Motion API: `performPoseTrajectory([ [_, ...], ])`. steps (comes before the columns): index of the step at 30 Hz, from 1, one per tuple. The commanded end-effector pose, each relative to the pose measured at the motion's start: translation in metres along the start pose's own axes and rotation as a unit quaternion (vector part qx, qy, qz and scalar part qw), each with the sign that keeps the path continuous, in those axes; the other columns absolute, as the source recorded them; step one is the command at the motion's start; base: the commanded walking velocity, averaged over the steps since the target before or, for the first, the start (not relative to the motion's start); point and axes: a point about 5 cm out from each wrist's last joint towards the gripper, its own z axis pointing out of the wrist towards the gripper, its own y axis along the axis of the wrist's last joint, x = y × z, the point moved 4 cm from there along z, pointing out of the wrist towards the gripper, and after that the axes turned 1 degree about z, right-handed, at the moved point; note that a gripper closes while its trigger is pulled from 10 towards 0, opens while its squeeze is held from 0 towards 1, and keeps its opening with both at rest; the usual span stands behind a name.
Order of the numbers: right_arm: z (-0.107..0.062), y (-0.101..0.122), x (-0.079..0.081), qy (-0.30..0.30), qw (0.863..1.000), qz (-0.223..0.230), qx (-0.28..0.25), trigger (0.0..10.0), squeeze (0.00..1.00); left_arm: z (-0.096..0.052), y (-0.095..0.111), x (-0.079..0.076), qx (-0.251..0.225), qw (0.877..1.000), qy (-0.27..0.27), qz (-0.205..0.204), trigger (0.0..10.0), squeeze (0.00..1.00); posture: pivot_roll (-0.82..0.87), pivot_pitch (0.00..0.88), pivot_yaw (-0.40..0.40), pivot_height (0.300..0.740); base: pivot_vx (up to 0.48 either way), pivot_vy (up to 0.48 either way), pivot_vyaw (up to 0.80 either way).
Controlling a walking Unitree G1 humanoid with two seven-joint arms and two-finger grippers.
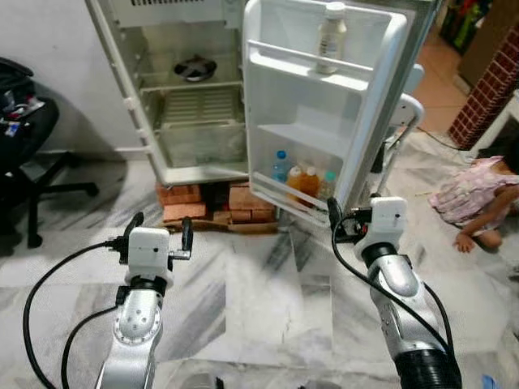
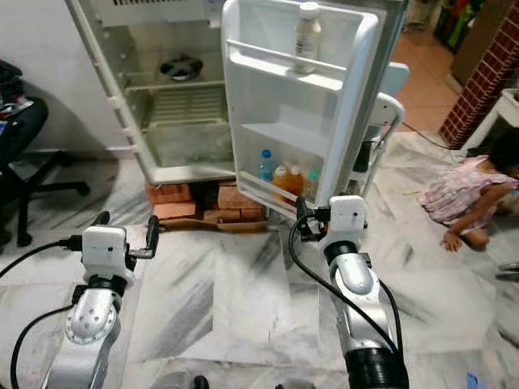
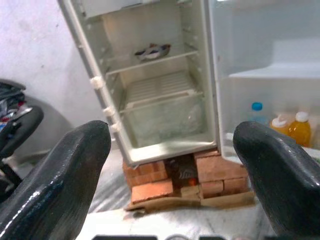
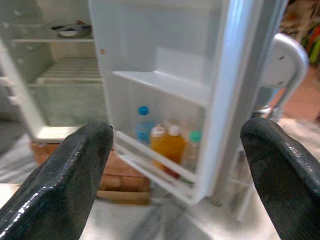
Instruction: Restocking fridge
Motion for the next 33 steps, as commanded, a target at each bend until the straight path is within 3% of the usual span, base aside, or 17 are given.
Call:
performPoseTrajectory([
  [1,0.003,0.002,-0.001,0.002,1.0,0.002,0.003,10.0,0.0,0.002,0.001,0.002,-0.001,1.0,0.001,0.0,10.0,0.0,-0.04,0.089,0.042,0.74,0.262,-0.401,0.0],
  [13,0.001,0.011,0.013,0.046,0.999,0.001,-0.025,10.0,0.0,0.001,0.0,0.001,0.0,1.0,-0.001,0.001,10.0,0.0,-0.04,0.092,0.038,0.74,0.266,-0.396,0.06],
  [21,0.003,0.014,0.013,0.05,0.998,0.002,-0.03,10.0,0.0,0.001,-0.001,0.001,0.002,1.0,-0.003,-0.001,10.0,0.0,-0.04,0.092,0.038,0.74,0.267,-0.395,0.65],
  [33,0.002,0.014,0.011,0.048,0.998,-0.001,-0.033,10.0,0.0,0.002,-0.002,0.002,0.005,1.0,-0.002,0.004,10.0,0.0,-0.04,0.093,0.037,0.74,0.305,-0.367,0.0],
])
